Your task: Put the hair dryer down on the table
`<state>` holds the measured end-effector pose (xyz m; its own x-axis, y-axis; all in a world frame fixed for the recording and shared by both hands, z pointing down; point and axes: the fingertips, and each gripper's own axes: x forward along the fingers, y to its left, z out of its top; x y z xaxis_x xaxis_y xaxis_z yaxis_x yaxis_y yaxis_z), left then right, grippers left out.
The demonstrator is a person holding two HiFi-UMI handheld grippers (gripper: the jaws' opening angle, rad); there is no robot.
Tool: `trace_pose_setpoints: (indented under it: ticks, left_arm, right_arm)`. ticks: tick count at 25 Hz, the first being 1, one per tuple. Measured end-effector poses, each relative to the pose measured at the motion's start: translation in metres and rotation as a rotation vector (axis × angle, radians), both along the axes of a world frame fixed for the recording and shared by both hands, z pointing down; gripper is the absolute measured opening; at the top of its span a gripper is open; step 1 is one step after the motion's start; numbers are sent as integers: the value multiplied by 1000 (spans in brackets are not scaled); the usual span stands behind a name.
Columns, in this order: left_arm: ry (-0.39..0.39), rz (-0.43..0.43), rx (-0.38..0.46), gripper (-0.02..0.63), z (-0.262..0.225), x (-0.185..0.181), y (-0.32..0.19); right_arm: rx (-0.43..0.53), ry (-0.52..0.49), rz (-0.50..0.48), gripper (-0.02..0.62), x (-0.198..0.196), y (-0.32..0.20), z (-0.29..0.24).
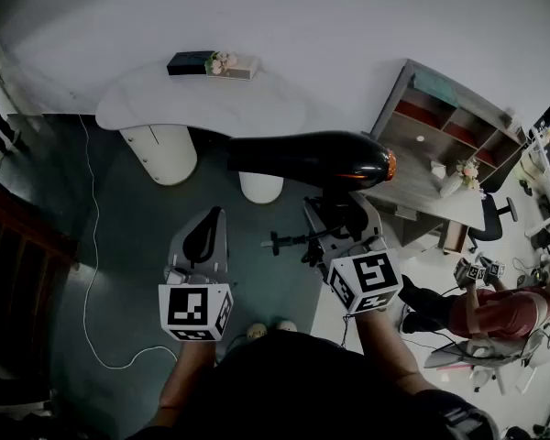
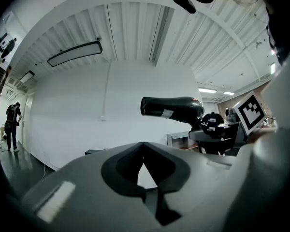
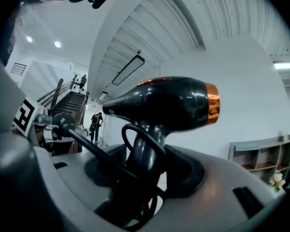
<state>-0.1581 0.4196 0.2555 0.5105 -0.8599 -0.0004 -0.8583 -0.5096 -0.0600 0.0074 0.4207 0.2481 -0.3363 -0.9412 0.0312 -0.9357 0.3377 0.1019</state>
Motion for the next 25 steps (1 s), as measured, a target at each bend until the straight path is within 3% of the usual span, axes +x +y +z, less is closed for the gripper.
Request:
trace_pose_setpoints:
  ticks: [16,25]
  left_arm:
    - [15,-44,-1,12,3,30,4]
    - [29,-59,-10,12,19,27,-16]
  right_arm:
    - [17,-37,-33,249,43,0,4]
    - [10,-53,-55,249,41,-25,17]
